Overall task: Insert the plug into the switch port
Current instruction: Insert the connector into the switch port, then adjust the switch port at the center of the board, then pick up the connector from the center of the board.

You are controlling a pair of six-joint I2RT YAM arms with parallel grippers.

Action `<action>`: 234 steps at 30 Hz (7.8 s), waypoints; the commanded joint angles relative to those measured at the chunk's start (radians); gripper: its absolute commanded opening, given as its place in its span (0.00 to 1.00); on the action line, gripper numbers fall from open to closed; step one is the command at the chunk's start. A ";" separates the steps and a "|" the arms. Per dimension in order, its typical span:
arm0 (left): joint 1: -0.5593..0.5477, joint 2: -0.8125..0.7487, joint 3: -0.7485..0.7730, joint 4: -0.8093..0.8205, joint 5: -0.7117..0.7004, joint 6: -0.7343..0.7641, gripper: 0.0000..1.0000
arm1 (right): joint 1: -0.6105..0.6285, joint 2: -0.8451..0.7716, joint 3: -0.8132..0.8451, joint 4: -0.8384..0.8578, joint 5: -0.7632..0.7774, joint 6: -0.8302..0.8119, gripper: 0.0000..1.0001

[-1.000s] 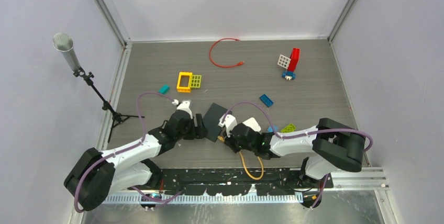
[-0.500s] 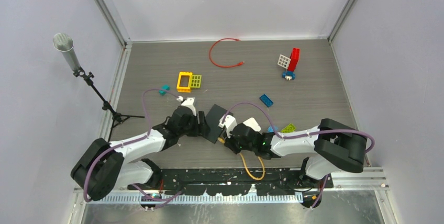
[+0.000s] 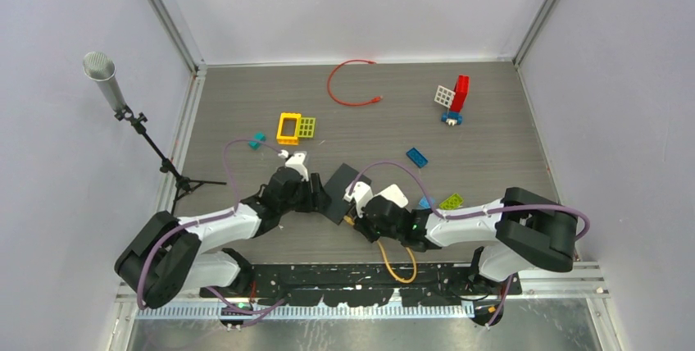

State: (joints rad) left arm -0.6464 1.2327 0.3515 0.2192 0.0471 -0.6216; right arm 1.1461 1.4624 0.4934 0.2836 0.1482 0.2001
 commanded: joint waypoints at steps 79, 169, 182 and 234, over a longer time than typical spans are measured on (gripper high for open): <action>-0.127 -0.464 0.093 -0.603 -0.201 -0.109 0.86 | 0.026 0.163 0.188 -0.053 -0.291 -0.349 0.00; -0.068 -0.519 0.245 -0.759 -0.342 -0.072 0.84 | -0.330 0.036 0.565 -0.611 0.200 0.282 0.85; -0.069 -0.490 0.272 -0.702 -0.292 0.034 0.85 | -0.570 0.231 0.844 -0.593 0.070 -0.070 0.85; -0.068 -0.355 0.245 -0.656 -0.142 -0.028 0.85 | -0.783 1.126 1.787 -1.087 -0.528 -0.784 0.54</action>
State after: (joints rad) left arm -0.7132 0.9043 0.5827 -0.4824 -0.1173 -0.6285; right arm 0.3408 2.6320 2.3611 -0.6052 -0.4759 -0.5755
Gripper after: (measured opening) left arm 0.848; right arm 0.658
